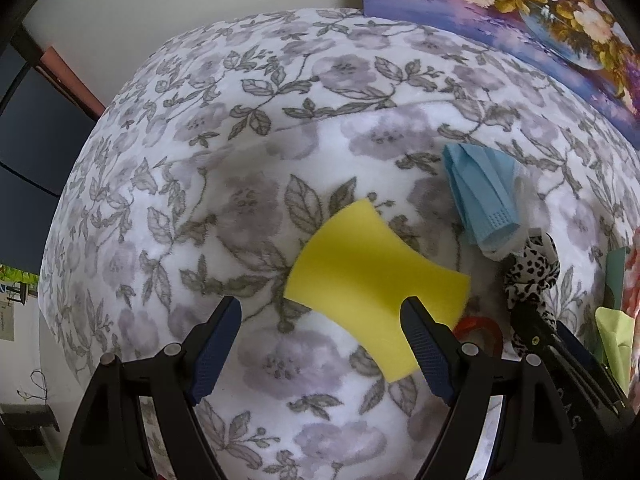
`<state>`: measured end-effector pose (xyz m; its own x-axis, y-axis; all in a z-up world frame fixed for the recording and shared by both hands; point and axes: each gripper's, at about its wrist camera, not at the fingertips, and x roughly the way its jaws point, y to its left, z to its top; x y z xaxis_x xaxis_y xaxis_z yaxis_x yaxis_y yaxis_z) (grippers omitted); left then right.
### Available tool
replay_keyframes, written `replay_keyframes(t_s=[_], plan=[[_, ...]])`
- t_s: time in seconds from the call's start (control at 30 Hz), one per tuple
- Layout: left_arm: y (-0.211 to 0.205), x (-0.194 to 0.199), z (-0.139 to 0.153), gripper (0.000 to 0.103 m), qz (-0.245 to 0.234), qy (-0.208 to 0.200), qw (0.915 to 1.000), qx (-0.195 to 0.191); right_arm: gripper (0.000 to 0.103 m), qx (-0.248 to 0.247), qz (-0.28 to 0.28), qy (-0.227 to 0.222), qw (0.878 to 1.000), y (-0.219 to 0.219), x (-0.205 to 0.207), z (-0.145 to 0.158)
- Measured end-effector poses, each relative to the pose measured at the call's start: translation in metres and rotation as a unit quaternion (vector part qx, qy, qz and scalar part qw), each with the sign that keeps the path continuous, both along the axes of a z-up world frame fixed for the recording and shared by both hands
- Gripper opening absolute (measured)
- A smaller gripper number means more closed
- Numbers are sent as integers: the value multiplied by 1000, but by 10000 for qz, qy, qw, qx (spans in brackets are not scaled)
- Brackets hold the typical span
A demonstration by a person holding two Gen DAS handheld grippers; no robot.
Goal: Organize soft objects
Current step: 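Grasp the yellow sponge with the left gripper while the right grasps the leopard scrunchie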
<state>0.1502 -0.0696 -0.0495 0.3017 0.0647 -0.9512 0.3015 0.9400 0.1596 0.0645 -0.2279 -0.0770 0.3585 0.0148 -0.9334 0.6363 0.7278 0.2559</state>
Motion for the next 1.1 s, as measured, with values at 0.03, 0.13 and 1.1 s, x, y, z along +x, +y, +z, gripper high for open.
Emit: replay_keyframes(t_s=[0.03, 0.13, 1.1], plan=[[-2, -1, 0, 83, -15, 3, 10000, -5, 53, 10, 10, 0, 10000, 0, 0, 0], [-6, -5, 1, 83, -80, -11, 10000, 16, 46, 76, 75, 7, 9999, -2, -1, -2], [-32, -23, -4, 83, -382, -47, 9992, 143, 41, 419, 40, -33, 9991, -20, -23, -2]])
